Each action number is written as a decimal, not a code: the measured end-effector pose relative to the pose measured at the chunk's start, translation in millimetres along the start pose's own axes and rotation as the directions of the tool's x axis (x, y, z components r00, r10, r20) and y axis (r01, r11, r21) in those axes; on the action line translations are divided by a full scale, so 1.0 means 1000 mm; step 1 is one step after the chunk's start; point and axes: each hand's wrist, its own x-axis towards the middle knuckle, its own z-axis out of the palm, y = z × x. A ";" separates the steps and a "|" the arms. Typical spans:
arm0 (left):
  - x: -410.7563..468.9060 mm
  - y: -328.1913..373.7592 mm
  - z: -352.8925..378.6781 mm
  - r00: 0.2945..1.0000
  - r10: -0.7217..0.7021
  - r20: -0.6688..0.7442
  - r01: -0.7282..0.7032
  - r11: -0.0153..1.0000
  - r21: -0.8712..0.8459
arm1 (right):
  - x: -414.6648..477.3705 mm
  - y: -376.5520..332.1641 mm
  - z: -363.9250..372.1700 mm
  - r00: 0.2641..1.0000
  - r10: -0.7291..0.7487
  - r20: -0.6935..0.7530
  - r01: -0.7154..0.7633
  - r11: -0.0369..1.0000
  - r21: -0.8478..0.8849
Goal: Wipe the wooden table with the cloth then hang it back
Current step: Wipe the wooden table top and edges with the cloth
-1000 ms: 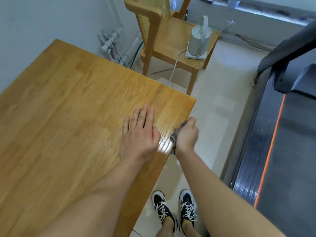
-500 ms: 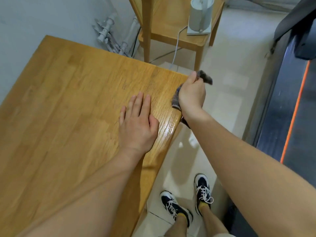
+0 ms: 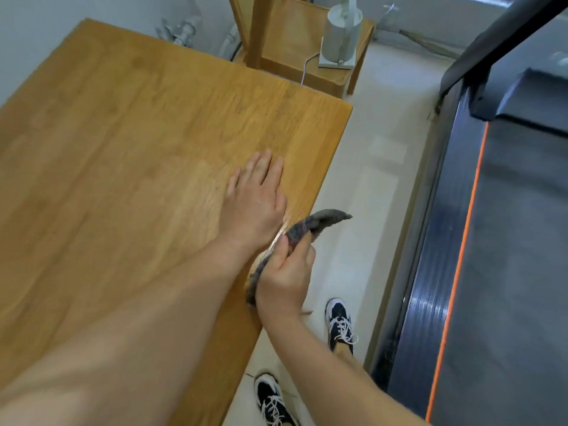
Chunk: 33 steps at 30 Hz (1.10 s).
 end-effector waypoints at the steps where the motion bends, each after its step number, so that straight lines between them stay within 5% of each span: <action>1: -0.027 -0.008 0.000 0.998 0.051 0.022 -0.052 0.998 0.023 | -0.028 0.008 0.002 1.000 0.007 0.011 -0.006 0.999 -0.033; 7: -0.171 -0.070 -0.018 0.996 0.062 0.069 -0.067 0.996 0.065 | -0.139 0.031 0.000 0.994 0.020 0.112 -0.006 0.992 -0.125; 13: -0.215 -0.080 -0.022 0.998 0.024 0.055 -0.029 0.997 0.077 | -0.035 -0.012 0.000 0.997 0.027 -0.074 -0.040 0.982 -0.183; 19: -0.217 -0.084 -0.018 1.000 0.024 -0.012 -0.024 0.998 0.062 | 0.013 -0.027 -0.001 0.996 0.030 -0.084 -0.043 0.986 -0.160; 27: -0.215 -0.081 -0.018 1.000 0.006 -0.029 -0.004 0.997 0.077 | -0.171 0.059 0.015 0.993 -0.111 0.032 0.113 0.992 -0.061; 33: -0.251 -0.084 -0.017 0.998 -0.050 0.036 0.050 0.999 -0.006 | -0.248 0.074 0.006 0.988 -0.037 0.149 0.045 0.998 -0.052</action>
